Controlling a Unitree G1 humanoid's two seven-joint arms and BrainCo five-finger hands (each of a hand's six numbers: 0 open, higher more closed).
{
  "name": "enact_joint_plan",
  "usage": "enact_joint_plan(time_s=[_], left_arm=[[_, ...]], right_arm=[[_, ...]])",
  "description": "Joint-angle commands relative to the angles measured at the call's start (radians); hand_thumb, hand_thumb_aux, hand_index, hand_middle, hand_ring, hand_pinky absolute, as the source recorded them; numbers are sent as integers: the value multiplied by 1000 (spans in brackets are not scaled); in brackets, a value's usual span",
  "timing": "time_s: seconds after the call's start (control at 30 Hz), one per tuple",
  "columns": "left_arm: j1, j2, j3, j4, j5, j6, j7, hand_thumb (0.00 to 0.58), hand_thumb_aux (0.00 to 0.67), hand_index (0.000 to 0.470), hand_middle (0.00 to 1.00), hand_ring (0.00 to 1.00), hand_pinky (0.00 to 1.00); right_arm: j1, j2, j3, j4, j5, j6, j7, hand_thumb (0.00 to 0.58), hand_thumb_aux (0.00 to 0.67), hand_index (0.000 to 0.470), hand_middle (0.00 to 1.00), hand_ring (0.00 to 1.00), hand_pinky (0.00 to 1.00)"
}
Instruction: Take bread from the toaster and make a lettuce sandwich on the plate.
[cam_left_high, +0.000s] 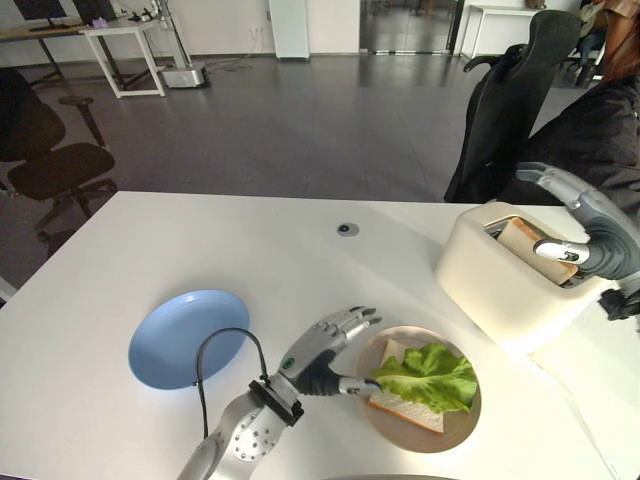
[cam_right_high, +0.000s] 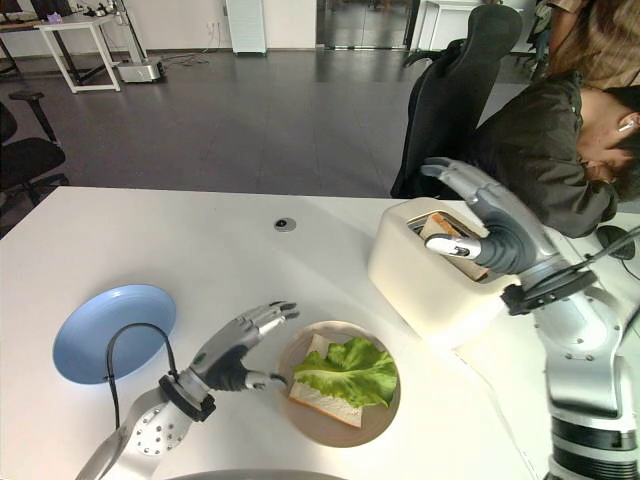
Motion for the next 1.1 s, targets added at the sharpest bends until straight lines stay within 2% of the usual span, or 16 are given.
enact_joint_plan(time_s=[0.03, 0.13, 0.17, 0.2, 0.23, 0.27, 0.3, 0.73, 1.0, 1.1], left_arm=[[-8, -23, 71, 38, -253, -22, -45, 0, 0, 0, 0, 0, 0], [-9, -31, 98, 41, -348, -34, -69, 0, 0, 0, 0, 0, 0], [-10, -33, 108, 41, -371, -36, -77, 0, 0, 0, 0, 0, 0], [-11, -33, 117, 42, -387, -37, -83, 0, 0, 0, 0, 0, 0], [-13, -33, 126, 44, -398, -38, -88, 0, 0, 0, 0, 0, 0], [-14, -34, 132, 47, -404, -40, -92, 0, 0, 0, 0, 0, 0], [-16, -35, 136, 51, -406, -41, -96, 0, 0, 0, 0, 0, 0], [-25, -38, 148, 120, -383, -60, -116, 0, 0, 0, 0, 0, 0], [-28, -38, 151, 143, -367, -64, -120, 0, 0, 0, 0, 0, 0], [-23, -38, 153, 141, -365, -64, -122, 0, 0, 0, 0, 0, 0]], right_arm=[[110, -56, -21, 174, -149, 23, -55, 0, 0, 0, 0, 0, 0], [132, -71, -8, 261, -169, 47, -69, 0, 0, 0, 0, 0, 0], [138, -72, 0, 275, -170, 52, -67, 100, 60, 42, 0, 0, 0], [141, -70, 10, 283, -168, 56, -62, 458, 363, 254, 0, 0, 0], [142, -70, 21, 285, -166, 58, -58, 520, 455, 319, 0, 0, 0], [140, -69, 33, 285, -163, 58, -57, 559, 541, 380, 0, 0, 0], [138, -68, 40, 282, -159, 56, -58, 580, 670, 470, 0, 0, 0], [76, -34, 35, 232, -81, 35, -132, 580, 670, 470, 0, 0, 0], [-40, -76, -44, 300, 20, 107, -130, 580, 670, 470, 0, 0, 0], [-43, -44, -32, 266, 146, 152, -47, 580, 670, 470, 0, 0, 0]])
